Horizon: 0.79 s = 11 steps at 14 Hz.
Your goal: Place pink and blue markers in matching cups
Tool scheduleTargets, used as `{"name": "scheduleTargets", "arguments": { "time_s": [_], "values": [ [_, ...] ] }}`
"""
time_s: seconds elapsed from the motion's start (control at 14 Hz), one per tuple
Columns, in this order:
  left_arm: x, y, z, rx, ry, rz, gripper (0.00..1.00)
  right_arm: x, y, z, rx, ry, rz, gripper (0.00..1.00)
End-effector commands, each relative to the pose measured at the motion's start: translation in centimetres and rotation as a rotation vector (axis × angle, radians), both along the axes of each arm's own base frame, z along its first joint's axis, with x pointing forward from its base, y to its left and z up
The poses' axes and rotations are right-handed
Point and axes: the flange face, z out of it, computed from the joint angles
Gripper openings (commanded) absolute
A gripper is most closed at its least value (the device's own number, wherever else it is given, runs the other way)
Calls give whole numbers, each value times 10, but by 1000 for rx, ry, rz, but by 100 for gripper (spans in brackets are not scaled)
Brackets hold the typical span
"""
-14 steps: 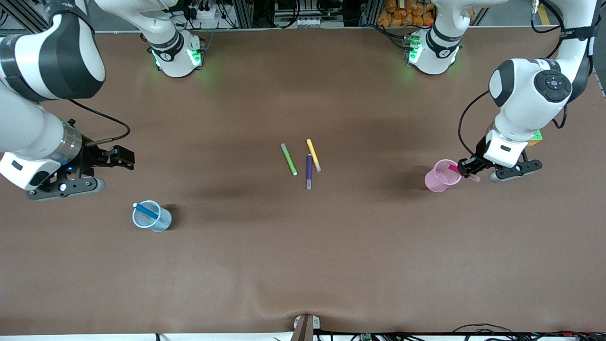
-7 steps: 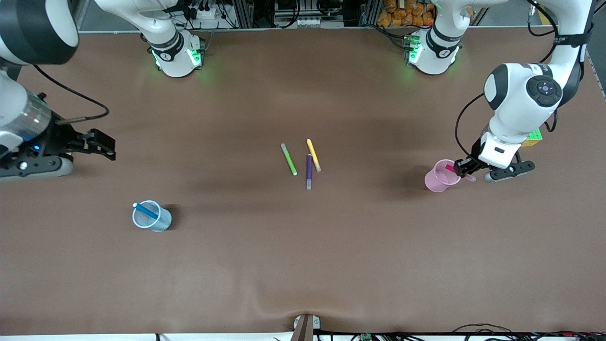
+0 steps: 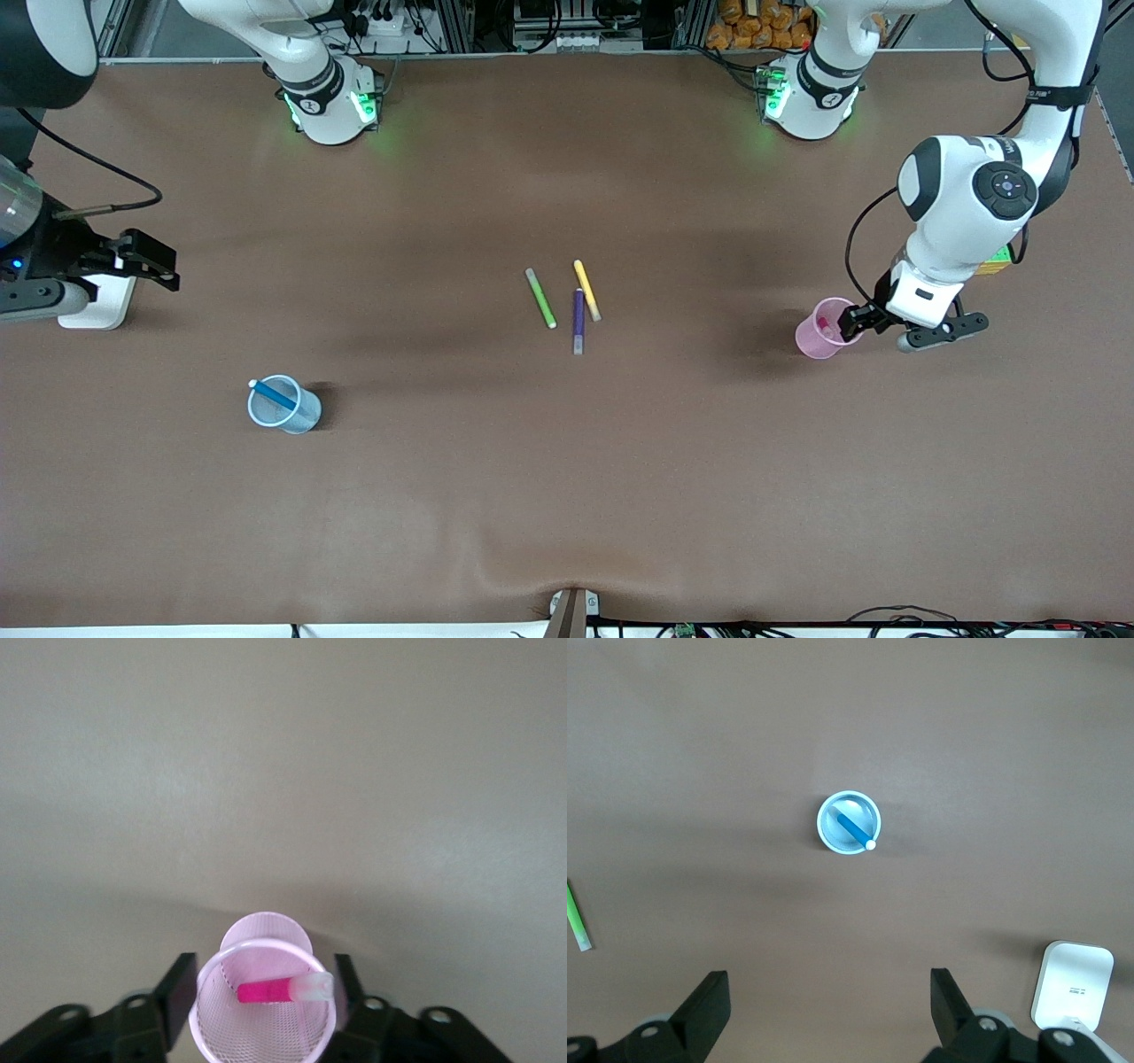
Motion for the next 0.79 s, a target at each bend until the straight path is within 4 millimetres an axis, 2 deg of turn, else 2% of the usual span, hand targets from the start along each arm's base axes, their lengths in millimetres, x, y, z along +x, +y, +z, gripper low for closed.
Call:
{"name": "scheduleTargets", "arguments": {
  "time_s": [0.0,0.21,0.36,0.5,0.64,0.71],
  "values": [
    [26,-9,35,25,57,-18,100,-23,-3,11,25,-12,-73,100],
    [45,-8,72,33,85,-21,100,-25,-13,16,56,-22,-95,100],
    [46,-10,93,35,81,-23,100,-26,-21,17,56,-25,-111,100],
    [45,-17,133,36,110,-30,100,-25,-20,15,56,-26,-109,100],
    [51,-13,179,45,141,-54,100,-24,-26,12,56,-26,-117,100],
    [51,-10,196,48,147,-103,100,-24,-26,12,56,-26,-117,100]
  ]
}}
